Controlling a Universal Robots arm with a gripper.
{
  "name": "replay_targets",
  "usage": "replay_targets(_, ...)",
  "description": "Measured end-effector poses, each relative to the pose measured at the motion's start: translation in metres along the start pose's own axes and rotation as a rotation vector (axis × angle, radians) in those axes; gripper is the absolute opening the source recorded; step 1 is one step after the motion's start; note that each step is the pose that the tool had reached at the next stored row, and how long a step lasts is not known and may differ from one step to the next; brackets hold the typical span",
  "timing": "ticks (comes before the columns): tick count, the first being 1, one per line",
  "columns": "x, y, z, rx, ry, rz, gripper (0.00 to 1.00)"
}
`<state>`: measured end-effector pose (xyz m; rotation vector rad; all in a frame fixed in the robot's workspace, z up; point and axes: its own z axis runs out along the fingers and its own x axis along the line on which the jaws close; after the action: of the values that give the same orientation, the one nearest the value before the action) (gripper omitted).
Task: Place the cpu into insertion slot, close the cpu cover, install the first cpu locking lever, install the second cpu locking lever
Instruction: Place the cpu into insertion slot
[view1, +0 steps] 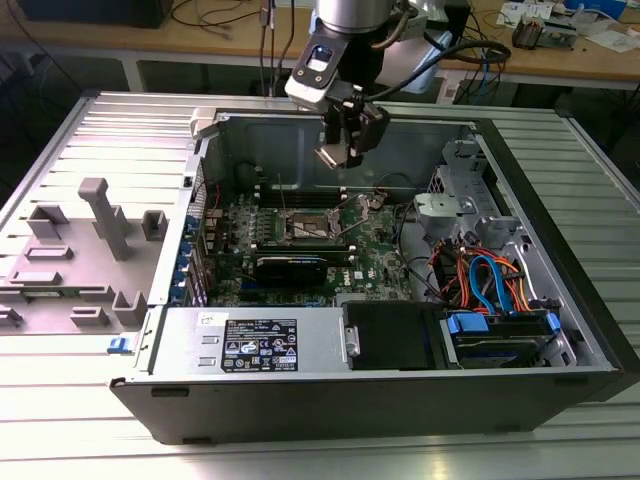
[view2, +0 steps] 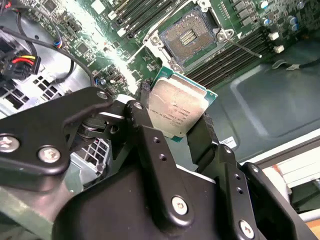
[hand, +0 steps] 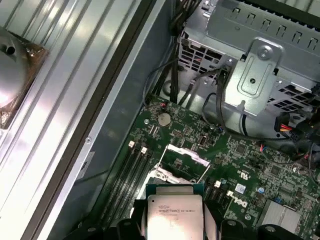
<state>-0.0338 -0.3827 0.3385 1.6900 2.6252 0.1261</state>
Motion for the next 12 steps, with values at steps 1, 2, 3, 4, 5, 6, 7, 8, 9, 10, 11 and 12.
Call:
replay_targets(1, 0.0000, 0.0000, 0.0005, -0.0003, -0.0013, 0.019, 0.54)
replay_targets(2, 0.0000, 0.0000, 0.0005, -0.0004, -0.0013, 0.019, 0.54)
replay_targets(3, 0.0000, 0.0000, 0.0005, -0.0004, -0.0014, 0.019, 0.54)
replay_targets(4, 0.0000, 0.0000, 0.0005, -0.0003, -0.0014, 0.019, 0.54)
replay_targets(5, 0.0000, 0.0000, 0.0005, -0.0004, -0.0013, 0.019, 0.54)
replay_targets(6, 0.0000, 0.0000, 0.0005, -0.0003, -0.0014, 0.019, 0.54)
replay_targets(7, 0.0000, 0.0000, 0.0005, -0.0004, -0.0014, 0.019, 0.54)
replay_targets(8, 0.0000, 0.0000, 0.0005, -0.0004, -0.0013, 0.019, 0.54)
replay_targets(9, 0.0000, 0.0000, 0.0005, -0.0004, -0.0014, 0.019, 0.54)
replay_targets(10, 0.0000, 0.0000, 0.0005, -0.0004, -0.0014, 0.019, 0.54)
replay_targets(11, 0.0000, 0.0000, 0.0005, -0.0003, -0.0014, 0.019, 0.54)
replay_targets(12, 0.0000, 0.0000, 0.0005, -0.0004, -0.0014, 0.020, 0.54)
